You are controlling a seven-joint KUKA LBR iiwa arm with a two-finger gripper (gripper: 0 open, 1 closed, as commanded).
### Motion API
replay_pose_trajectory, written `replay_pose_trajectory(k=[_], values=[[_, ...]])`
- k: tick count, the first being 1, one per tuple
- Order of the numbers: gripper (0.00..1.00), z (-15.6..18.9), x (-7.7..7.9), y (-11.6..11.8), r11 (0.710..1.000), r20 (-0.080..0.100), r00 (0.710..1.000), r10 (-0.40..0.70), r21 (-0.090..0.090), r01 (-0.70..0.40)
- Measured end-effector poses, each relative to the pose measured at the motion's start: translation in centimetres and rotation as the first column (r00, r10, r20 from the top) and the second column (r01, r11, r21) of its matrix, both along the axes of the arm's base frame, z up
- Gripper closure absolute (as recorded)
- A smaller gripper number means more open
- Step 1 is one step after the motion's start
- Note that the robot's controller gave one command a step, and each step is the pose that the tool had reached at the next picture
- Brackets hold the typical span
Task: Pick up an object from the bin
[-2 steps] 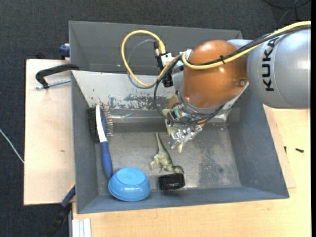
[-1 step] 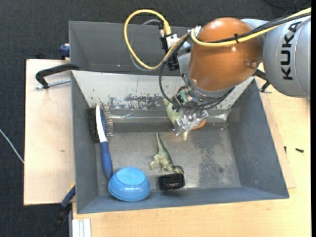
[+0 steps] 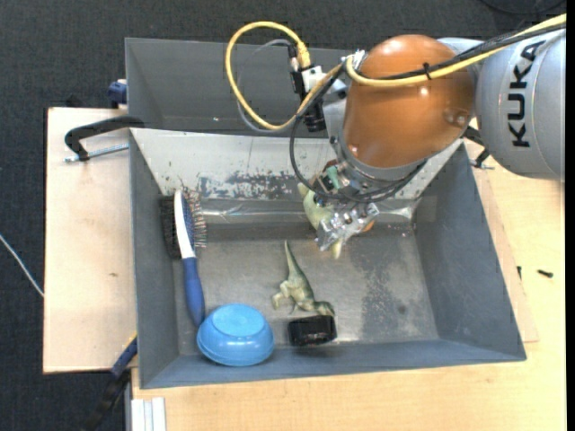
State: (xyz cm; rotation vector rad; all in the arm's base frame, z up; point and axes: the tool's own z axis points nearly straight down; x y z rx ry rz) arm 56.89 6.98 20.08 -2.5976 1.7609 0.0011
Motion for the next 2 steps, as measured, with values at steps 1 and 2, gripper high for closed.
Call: replay_pose_trajectory(k=[1, 2], values=[[1.00, -6.2, 0.4, 0.1, 1.000, -0.008, 1.000, -0.016, -0.002, 0.016], [1.00, -4.3, 0.9, 0.4, 1.000, 0.004, 1.000, 0.001, 0.001, -0.001]])
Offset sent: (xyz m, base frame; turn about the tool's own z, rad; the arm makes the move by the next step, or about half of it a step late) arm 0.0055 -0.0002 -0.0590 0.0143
